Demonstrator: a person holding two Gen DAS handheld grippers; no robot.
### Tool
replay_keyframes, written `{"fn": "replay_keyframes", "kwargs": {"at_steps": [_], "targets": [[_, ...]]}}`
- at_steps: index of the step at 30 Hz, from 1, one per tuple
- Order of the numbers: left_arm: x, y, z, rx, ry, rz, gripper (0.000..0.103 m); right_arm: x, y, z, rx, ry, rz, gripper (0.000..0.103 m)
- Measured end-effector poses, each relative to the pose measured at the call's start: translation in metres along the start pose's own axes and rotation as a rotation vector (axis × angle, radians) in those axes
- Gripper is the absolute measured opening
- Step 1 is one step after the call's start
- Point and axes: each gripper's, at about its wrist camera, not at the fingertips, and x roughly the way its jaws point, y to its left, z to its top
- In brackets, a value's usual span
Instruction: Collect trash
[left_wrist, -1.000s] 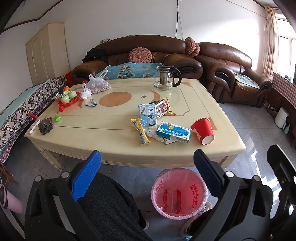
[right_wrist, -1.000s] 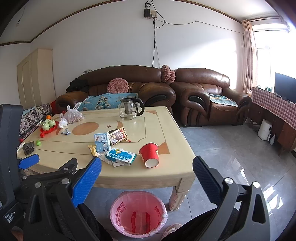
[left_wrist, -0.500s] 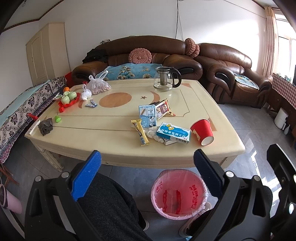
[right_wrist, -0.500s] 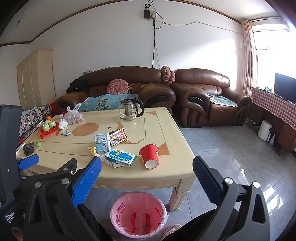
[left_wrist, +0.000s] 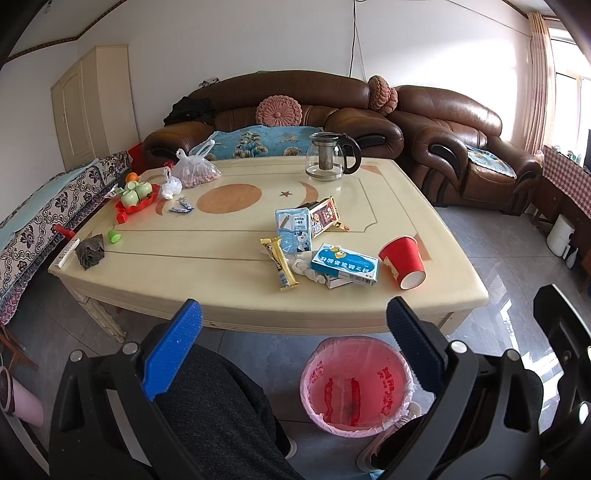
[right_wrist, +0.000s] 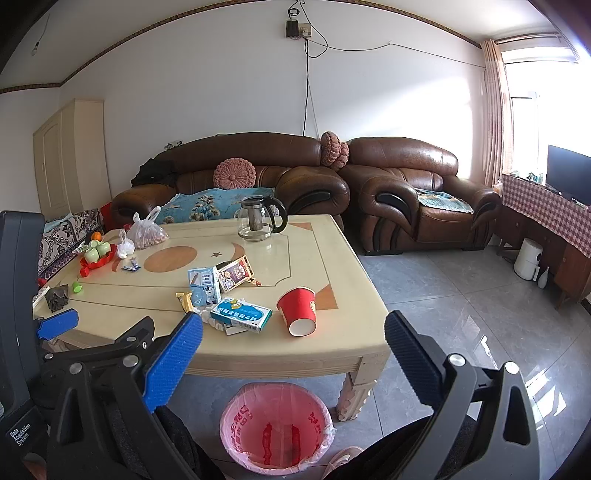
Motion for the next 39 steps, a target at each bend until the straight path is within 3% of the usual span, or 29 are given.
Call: {"fn": "replay_keyframes", "kwargs": {"at_steps": [29,39], "targets": [[-0.003,-0.004,0.003,-0.008,0.006,-0.019,0.098,-0.002,-0.001,-0.001,0.002,-0.001,0.001,0.097],[0.012,0.007,0.002,-0.024,0.053,-0.041,0.098,0.004,0.000,0.004,0.000,0.035,0.033,0.097]]}}
